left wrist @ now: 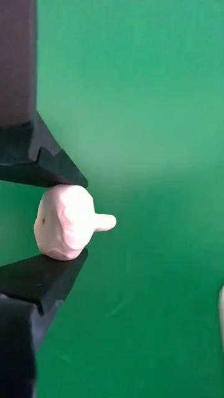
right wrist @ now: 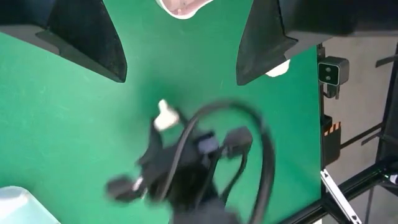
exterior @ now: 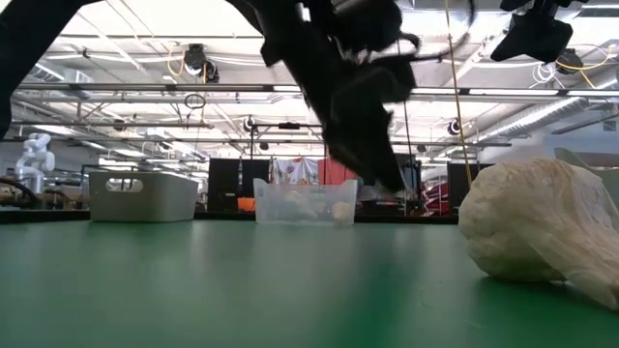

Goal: Sort produce into baskets
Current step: Put the garlic into the transparent bin

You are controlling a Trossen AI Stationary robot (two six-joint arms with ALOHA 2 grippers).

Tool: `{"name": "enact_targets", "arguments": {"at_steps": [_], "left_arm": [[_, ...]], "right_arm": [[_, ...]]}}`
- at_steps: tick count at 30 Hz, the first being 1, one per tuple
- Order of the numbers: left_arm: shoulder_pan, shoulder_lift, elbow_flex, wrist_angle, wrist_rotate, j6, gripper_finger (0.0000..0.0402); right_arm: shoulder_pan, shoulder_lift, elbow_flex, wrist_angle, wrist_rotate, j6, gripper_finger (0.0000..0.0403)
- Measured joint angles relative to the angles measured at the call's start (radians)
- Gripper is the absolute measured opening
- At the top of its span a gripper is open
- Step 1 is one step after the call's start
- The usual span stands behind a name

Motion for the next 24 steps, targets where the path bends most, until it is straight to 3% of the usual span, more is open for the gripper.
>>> {"name": "enact_targets", "arguments": {"at_steps": [6, 12, 19, 24], "left_arm": [[0.121, -0.147, 0.001, -0.037, -0.010, 0.074, 0.0163], [0.316, -0.267, 0.001, -0.090, -0.103, 0.066, 0.0163], [0.522, -0.274, 0.001, -0.145, -0.074, -0.059, 0.0163], [0.603, -0.238, 0.000, -0.191, -0.043, -0.155, 0.0163]], "right_arm": [[-0.009, 0.000, 0.000, 0.010, 0.017, 0.016, 0.0293], [-0.009, 0.001, 0.000, 0.022, 0.072, 0.055, 0.0293], [-0.016, 0.033, 0.000, 0.053, 0.082, 0.091, 0.0293], [-0.016, 0.075, 0.000, 0.069, 0.082, 0.134, 0.0293]]}}
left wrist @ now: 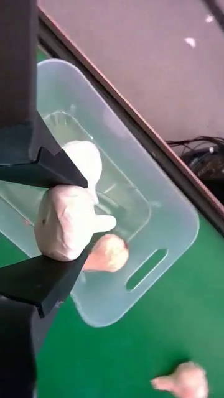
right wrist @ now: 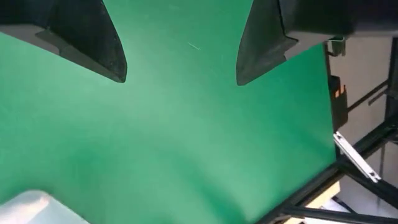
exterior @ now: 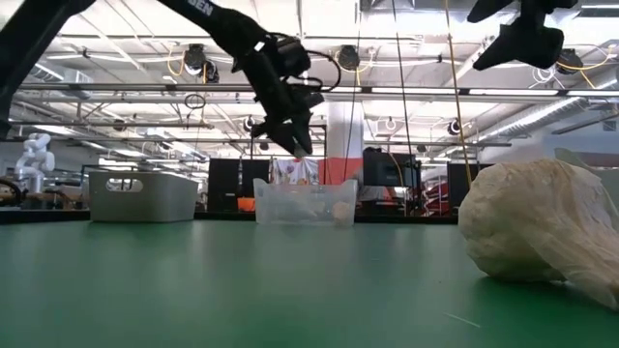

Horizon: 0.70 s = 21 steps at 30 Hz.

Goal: Sort produce into baskets
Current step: Put the garlic into the transparent bin

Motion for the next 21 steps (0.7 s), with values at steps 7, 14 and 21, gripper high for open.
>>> {"name": "enact_targets", "arguments": {"at_steps": [7, 14, 21], "left_arm": [[0.018, 0.006, 0.000, 0.014, 0.087, 0.057, 0.0177], [0.012, 0.006, 0.000, 0.015, 0.085, 0.091, 0.0231], [-0.010, 0.001, 0.000, 0.015, 0.137, 0.091, 0.0246]], "right_arm": [[-0.004, 0.046, 0.000, 0.004, 0.001, 0.048, 0.0293], [-0.033, 0.052, 0.000, 0.047, -0.002, 0.044, 0.0293], [-0.080, 0.052, 0.000, 0.047, -0.006, 0.001, 0.0293]]}}
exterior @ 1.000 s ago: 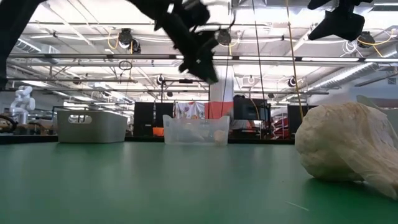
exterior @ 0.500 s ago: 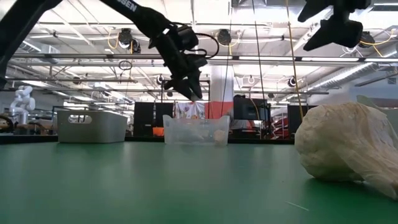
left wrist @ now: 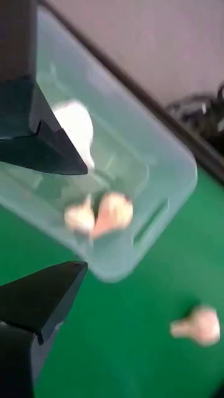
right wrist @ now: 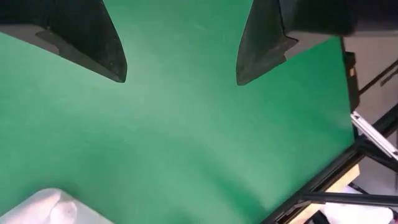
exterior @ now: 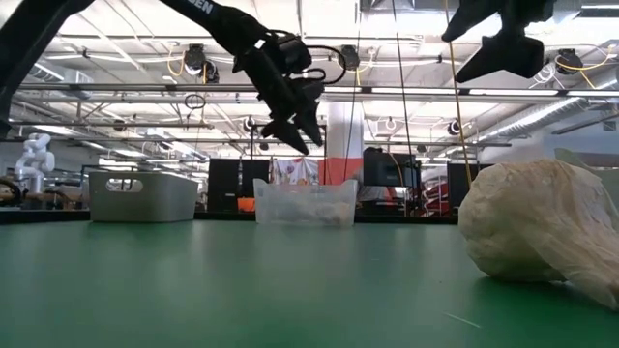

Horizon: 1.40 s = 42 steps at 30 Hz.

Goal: Sort produce into baskets
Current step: Put the garlic into the transparent bin

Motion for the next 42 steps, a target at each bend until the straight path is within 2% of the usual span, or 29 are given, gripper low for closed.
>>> {"name": "enact_targets", "arguments": {"at_steps": [7, 10, 17, 21, 27, 31, 34, 37, 42], "left_arm": [[-0.105, -0.002, 0.000, -0.007, 0.214, 0.003, 0.0246], [-0.181, -0.002, 0.000, 0.000, 0.225, 0.033, 0.0246], [-0.363, -0.002, 0.000, 0.004, 0.257, 0.107, 0.0246], [-0.462, -0.002, 0.000, 0.017, 0.213, 0.109, 0.0246], [-0.594, -0.002, 0.000, 0.099, 0.123, 0.102, 0.0246], [-0.675, -0.002, 0.000, 0.182, 0.066, 0.020, 0.0246], [-0.734, -0.002, 0.000, 0.229, 0.020, -0.061, 0.0246], [-0.793, -0.002, 0.000, 0.250, -0.015, -0.099, 0.0246], [-0.882, 0.005, 0.001, 0.260, -0.075, -0.091, 0.0246]], "right_arm": [[-0.031, 0.000, 0.000, 0.000, -0.007, -0.067, 0.0293], [-0.037, 0.000, 0.000, 0.000, -0.009, -0.105, 0.0293], [-0.051, 0.000, 0.000, -0.003, -0.104, -0.213, 0.0293], [-0.051, 0.000, 0.000, -0.004, -0.118, -0.272, 0.0293], [-0.050, 0.000, 0.000, -0.005, -0.208, -0.366, 0.0293], [-0.048, 0.000, 0.000, -0.005, -0.269, -0.419, 0.0293], [-0.047, 0.000, 0.000, -0.004, -0.277, -0.444, 0.0293], [-0.045, 0.000, 0.000, 0.005, -0.299, -0.419, 0.0293], [0.021, 0.000, 0.000, 0.030, -0.318, -0.274, 0.0293]]}}
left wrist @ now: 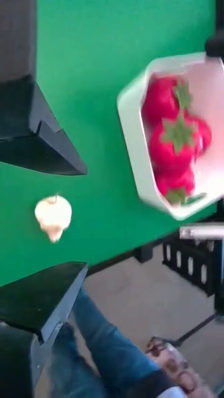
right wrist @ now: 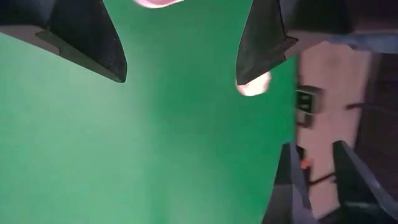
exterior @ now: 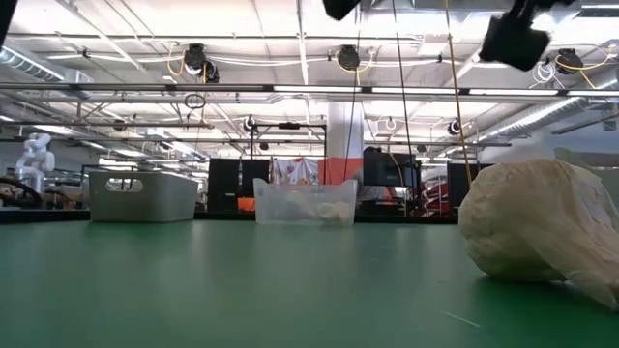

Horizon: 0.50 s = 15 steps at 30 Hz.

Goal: Sort produce into baskets
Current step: Put the garlic into the transparent bin

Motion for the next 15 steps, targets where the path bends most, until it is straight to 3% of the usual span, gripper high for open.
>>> {"name": "enact_targets", "arguments": {"at_steps": [3, 7, 15], "left_arm": [[-0.047, 0.019, 0.000, 0.017, -0.028, 0.031, 0.0246], [-0.101, 0.073, 0.001, 0.075, -0.054, 0.066, 0.0246], [-0.144, 0.193, 0.000, 0.269, -0.137, 0.096, 0.0246]], "right_arm": [[0.068, 0.000, 0.000, 0.045, 0.012, 0.096, 0.0293], [0.194, 0.001, 0.001, 0.110, 0.125, 0.265, 0.0293], [0.419, 0.053, 0.001, 0.236, 0.313, 0.452, 0.0293]]}}
